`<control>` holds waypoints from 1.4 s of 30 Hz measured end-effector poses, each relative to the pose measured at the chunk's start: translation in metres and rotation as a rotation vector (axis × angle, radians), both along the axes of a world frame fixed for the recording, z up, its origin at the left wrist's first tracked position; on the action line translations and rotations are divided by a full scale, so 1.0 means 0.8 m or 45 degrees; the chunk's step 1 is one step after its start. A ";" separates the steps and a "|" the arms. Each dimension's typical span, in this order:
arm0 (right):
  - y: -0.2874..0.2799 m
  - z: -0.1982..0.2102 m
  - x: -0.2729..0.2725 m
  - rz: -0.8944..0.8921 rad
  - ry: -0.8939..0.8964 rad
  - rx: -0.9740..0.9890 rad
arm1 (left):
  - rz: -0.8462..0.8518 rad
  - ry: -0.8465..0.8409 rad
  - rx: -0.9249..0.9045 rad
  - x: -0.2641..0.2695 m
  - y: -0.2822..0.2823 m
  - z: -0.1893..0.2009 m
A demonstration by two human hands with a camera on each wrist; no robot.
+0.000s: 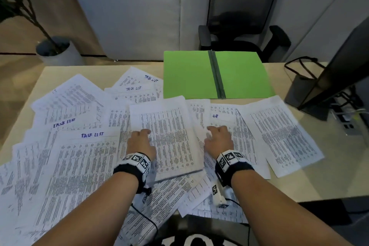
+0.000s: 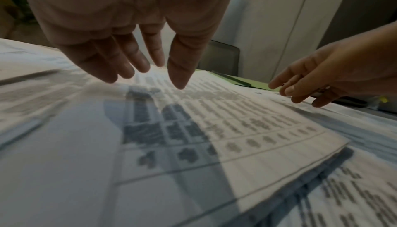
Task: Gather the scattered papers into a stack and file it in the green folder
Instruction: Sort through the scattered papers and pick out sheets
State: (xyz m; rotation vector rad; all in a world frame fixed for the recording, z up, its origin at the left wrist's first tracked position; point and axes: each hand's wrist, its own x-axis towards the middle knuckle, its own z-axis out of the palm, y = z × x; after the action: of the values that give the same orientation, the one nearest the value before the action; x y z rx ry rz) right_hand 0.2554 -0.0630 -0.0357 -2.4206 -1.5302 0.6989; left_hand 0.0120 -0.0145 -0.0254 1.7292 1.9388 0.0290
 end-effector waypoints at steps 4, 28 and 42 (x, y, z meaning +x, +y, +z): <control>-0.010 0.004 0.065 -0.227 -0.045 -0.149 | -0.237 0.077 -0.092 0.046 0.003 -0.007; 0.001 0.005 0.149 -0.423 -0.065 -0.262 | -0.500 0.273 -0.191 0.064 -0.001 -0.018; 0.018 0.007 0.109 -0.366 -0.034 -0.338 | -0.499 0.264 -0.214 0.066 -0.002 -0.011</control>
State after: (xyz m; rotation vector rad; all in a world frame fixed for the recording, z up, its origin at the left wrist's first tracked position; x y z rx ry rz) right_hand 0.3429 -0.0488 -0.0299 -2.7754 -1.1221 0.8567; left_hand 0.0645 -0.0165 -0.0343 2.0271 1.6473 -0.4575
